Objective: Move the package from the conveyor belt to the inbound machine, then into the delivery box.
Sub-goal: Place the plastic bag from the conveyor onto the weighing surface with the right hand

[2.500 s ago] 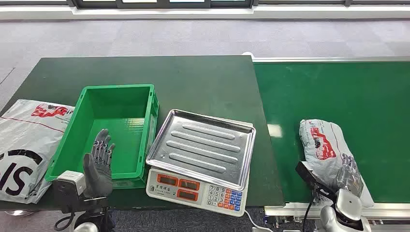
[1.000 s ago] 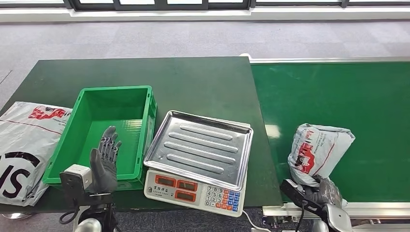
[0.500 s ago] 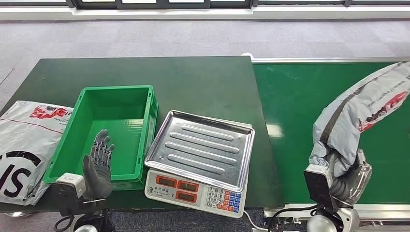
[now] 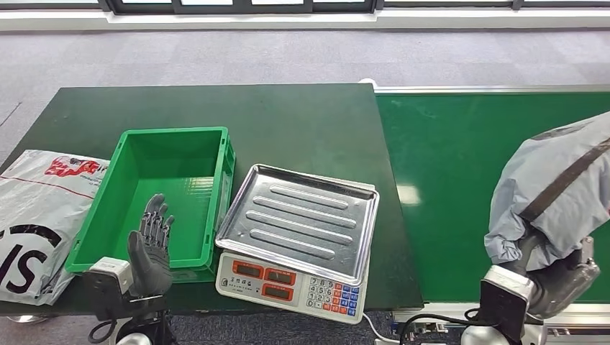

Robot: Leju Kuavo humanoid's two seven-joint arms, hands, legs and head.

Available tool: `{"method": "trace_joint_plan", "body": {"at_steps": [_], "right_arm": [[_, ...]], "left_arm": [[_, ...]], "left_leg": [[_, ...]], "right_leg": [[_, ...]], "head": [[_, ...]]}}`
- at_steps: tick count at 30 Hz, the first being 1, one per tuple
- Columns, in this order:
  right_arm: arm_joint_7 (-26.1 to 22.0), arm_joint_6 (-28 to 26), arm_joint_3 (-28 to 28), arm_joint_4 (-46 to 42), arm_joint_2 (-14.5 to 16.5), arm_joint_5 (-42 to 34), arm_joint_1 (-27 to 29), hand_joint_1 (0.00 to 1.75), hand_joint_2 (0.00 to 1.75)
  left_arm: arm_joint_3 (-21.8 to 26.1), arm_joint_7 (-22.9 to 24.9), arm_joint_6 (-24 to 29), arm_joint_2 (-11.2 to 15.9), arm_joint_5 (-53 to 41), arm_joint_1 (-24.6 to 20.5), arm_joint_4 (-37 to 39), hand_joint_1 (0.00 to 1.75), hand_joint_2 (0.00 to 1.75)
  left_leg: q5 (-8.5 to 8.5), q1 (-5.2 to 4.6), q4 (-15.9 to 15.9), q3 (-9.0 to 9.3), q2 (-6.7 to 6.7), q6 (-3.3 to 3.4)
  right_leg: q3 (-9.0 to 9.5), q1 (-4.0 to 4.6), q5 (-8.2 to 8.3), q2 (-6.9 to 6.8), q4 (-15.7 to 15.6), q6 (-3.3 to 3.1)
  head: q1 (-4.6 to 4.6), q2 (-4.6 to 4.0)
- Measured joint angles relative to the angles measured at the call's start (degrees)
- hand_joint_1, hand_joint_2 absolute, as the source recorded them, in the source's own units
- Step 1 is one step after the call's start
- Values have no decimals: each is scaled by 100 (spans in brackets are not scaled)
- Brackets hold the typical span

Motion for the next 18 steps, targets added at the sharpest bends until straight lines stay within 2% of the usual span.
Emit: {"method": "trace_joint_plan", "body": {"at_steps": [4, 7, 12, 18], "right_arm": [[473, 873, 404, 301, -20, 442, -248, 175, 175], [728, 1488, 991, 1109, -23, 803, -700, 175, 175], [765, 1806, 1997, 2459, 56, 799, -1209, 175, 175], [840, 2100, 2689, 2931, 54, 597, -1228, 175, 175]], "left_arm": [[-85, 21, -135, 7, -21, -38, 89, 0, 0], [-191, 24, -193, 32, -40, -141, 243, 0, 0], [-343, 56, -208, 69, -35, -304, 452, 0, 0], [-402, 116, -48, 84, 97, -348, 556, 0, 0]], "left_leg": [[-2, 1, -2, -2, 20, -2], [4, 2, -2, 11, 42, -4], [24, 7, -2, 11, 18, -12], [18, 8, -2, -1, 16, -15]], "right_leg": [[0, 1, 2, 24, 0, -1], [-1, 2, 11, 43, 0, -2], [-1, 8, 17, 29, 1, -5], [-13, 7, 15, 31, 2, -4]], "head": [[0, 0], [-1, 0], [-2, 0], [0, 1]]}}
